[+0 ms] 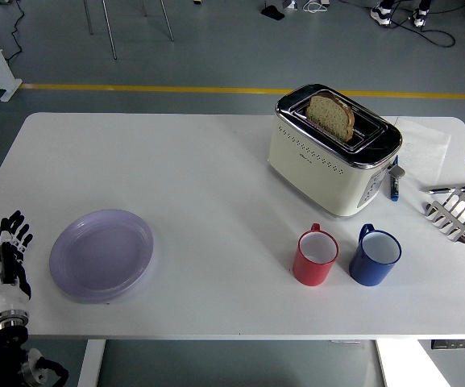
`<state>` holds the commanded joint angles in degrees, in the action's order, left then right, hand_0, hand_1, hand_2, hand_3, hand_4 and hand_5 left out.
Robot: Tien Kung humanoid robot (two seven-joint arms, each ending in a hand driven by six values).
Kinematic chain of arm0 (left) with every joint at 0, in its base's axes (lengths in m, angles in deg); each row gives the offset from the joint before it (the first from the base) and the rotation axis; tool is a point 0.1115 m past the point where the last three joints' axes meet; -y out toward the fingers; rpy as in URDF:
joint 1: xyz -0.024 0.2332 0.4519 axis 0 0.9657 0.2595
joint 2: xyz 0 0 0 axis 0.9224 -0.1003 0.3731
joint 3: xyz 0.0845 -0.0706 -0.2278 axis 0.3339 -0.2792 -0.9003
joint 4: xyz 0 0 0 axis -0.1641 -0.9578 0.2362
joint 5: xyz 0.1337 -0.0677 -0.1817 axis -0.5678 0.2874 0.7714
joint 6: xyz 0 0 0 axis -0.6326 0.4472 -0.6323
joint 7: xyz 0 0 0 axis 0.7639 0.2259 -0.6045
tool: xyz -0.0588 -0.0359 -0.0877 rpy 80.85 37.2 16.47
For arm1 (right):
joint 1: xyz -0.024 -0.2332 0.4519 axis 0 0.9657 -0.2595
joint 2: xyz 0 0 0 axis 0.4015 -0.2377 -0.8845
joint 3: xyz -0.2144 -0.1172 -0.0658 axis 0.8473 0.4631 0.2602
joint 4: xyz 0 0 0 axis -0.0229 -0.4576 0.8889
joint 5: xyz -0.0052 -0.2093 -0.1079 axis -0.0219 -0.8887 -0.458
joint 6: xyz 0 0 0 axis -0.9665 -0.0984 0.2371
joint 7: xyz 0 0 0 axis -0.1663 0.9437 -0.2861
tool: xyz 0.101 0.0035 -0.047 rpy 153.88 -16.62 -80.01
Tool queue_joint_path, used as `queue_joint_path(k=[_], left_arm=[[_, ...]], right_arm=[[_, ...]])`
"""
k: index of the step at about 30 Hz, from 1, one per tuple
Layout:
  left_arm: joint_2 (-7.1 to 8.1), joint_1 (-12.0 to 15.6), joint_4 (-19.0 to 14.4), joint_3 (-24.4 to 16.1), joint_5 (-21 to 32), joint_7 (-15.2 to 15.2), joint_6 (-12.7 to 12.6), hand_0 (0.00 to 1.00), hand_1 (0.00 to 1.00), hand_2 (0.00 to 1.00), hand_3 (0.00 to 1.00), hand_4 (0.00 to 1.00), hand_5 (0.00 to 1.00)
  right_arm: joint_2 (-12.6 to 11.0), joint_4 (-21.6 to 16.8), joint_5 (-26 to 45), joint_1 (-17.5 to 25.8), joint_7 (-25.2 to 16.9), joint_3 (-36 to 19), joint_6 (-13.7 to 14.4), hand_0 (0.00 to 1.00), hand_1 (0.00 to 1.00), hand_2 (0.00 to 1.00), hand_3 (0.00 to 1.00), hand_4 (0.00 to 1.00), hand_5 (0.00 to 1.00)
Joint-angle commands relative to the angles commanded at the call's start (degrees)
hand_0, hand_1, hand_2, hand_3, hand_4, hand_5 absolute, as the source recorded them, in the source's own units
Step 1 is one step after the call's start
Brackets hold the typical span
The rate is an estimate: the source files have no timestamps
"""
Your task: Push plate across desktop,pick up the break from the machine,place the break in the plate
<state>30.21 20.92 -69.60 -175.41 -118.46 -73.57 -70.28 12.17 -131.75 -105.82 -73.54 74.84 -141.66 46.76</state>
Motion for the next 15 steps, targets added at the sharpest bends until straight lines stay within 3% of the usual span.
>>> queue_joint_path(k=[15], left_arm=[[0.00, 0.1, 1.2, 2.6, 0.7, 0.3, 0.8, 0.839, 0.876, 0.889, 0.821, 0.594, 0.998]], right_arm=[[0.0, 0.0, 0.0, 0.4, 0.0, 0.0, -0.1, 0.783, 0.719, 0.705, 0.691, 0.471, 0.483]])
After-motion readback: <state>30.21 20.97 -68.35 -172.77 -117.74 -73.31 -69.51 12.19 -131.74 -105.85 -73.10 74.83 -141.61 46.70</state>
